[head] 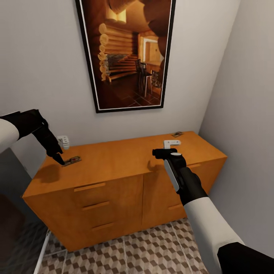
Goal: Take the four mousetraps from the cabinet in the bathroom and place them on the bathroom floor. Make sure all four end up on the same floor surface, and ensure that at least two of them are either under or directly next to the same bathroom sink.
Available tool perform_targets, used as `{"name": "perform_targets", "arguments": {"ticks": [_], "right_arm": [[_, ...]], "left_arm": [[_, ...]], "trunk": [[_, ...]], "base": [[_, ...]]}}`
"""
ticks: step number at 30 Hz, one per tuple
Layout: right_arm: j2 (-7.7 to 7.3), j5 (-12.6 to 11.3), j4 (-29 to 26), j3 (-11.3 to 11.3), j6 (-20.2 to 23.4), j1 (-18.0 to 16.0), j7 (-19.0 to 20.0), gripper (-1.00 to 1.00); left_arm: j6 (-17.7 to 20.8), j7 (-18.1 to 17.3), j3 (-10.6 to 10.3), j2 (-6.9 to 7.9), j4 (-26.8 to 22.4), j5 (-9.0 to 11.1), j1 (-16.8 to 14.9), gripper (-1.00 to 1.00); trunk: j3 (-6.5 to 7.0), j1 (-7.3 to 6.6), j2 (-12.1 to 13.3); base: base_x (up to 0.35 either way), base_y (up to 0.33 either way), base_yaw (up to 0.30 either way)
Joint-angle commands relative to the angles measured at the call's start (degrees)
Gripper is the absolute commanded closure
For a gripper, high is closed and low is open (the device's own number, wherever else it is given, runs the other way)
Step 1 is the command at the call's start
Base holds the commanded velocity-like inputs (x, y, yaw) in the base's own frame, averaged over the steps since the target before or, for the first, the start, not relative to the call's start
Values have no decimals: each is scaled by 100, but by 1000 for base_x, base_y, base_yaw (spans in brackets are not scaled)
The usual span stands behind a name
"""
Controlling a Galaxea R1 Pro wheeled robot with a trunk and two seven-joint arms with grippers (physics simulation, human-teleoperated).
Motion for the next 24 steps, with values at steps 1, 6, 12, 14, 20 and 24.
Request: {"name": "perform_targets", "arguments": {"ticks": [1,6,12,14,20,24], "right_arm": [[0,-37,-3,12,22,-6,-45,-100],[0,-37,0,12,24,-6,-45,-100],[0,-37,1,12,19,-6,-45,-100],[0,-38,4,12,21,-6,-45,-100],[-5,-37,7,12,19,-6,-45,-100],[-7,-37,7,12,18,-6,-45,-100]], "left_arm": [[62,-6,-40,4,-16,46,-10,-100],[66,-6,-35,-21,25,46,-10,-100],[63,-12,-33,-36,59,46,-10,-100],[65,-11,-33,-41,63,46,-10,-100],[67,-12,-33,-68,69,42,-10,-100],[67,-12,-33,-90,70,39,-10,-100]], "trunk": [[-6,-1,-4],[-6,-1,-4],[-6,-1,-4],[-6,-1,-4],[-6,-1,-4],[-6,-1,-4]], "base": [[-78,198,0],[-68,246,0],[-25,130,0],[-9,45,0],[-3,17,0],[-1,5,0]]}}
